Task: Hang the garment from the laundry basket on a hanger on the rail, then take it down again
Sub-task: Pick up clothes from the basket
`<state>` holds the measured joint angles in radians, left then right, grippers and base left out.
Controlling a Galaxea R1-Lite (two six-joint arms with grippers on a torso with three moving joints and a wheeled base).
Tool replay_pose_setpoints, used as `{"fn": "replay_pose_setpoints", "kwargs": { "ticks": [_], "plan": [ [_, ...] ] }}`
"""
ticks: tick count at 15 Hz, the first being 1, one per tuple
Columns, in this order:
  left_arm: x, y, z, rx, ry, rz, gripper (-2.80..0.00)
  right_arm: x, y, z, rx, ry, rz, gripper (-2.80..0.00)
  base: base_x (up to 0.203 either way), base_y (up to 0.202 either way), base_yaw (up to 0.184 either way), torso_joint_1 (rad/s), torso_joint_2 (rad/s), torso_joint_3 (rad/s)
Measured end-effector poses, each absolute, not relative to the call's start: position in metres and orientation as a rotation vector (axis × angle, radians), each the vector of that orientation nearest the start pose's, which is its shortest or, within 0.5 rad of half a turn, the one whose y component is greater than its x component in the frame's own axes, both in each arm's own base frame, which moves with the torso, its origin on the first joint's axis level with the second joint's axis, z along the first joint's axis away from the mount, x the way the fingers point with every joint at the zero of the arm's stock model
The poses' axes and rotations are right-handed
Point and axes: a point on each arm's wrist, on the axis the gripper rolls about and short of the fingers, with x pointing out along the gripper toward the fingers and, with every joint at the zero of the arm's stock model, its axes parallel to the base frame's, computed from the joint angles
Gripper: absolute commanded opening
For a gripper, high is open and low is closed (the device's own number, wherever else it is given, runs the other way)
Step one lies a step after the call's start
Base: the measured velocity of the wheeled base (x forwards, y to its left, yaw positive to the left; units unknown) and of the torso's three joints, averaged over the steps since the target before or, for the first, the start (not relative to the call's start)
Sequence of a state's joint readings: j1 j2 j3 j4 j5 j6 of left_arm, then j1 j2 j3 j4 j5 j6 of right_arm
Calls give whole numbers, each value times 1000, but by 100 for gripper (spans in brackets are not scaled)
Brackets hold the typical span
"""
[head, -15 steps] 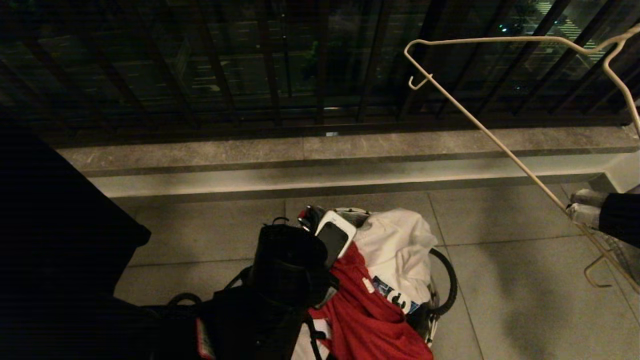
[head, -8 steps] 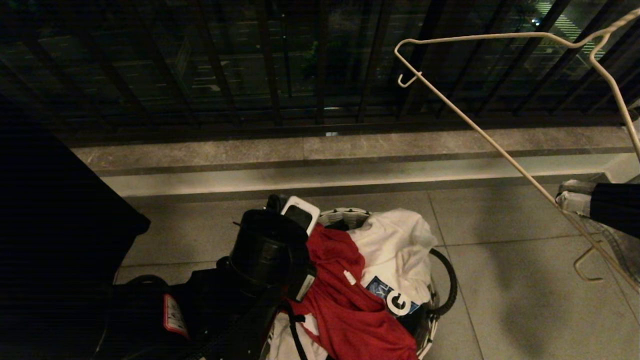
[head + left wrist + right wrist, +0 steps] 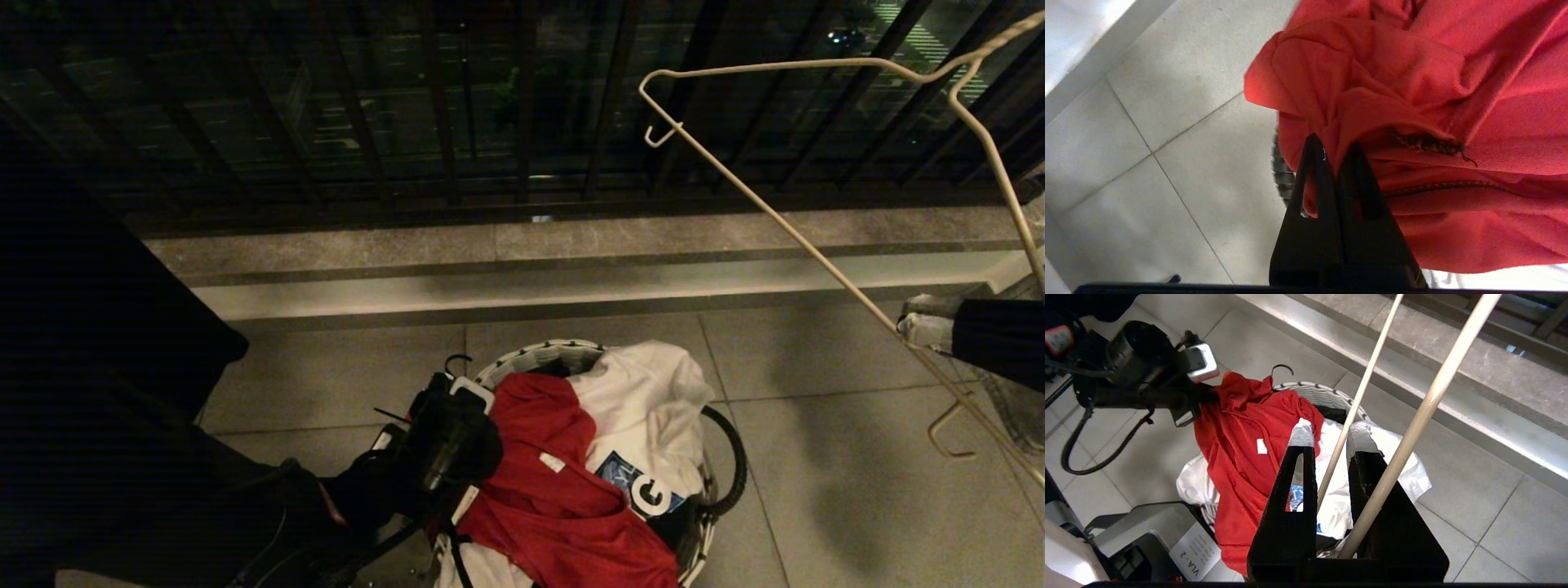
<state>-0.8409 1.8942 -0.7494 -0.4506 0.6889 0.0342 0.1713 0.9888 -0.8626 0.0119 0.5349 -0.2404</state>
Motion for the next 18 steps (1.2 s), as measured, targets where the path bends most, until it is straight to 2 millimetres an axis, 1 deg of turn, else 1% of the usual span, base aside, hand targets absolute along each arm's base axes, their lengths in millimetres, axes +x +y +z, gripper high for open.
{"fn": "replay_pose_setpoints", "kwargs": {
  "ticks": [1,5,10,18],
  "plan": [
    [218,-223,92,521,505,-157,0,113,31,289,-204,55,718,-280,0,0,0,0,0,0],
    [211,-232,89,536,505,-186,0,115,32,289,-203,61,719,-280,0,0,0,0,0,0],
    [203,-239,99,518,467,-211,0,116,32,288,-203,66,719,-280,0,0,0,0,0,0],
    [208,-245,93,492,473,-197,0,117,32,288,-202,68,719,-280,0,0,0,0,0,0]
  ]
}}
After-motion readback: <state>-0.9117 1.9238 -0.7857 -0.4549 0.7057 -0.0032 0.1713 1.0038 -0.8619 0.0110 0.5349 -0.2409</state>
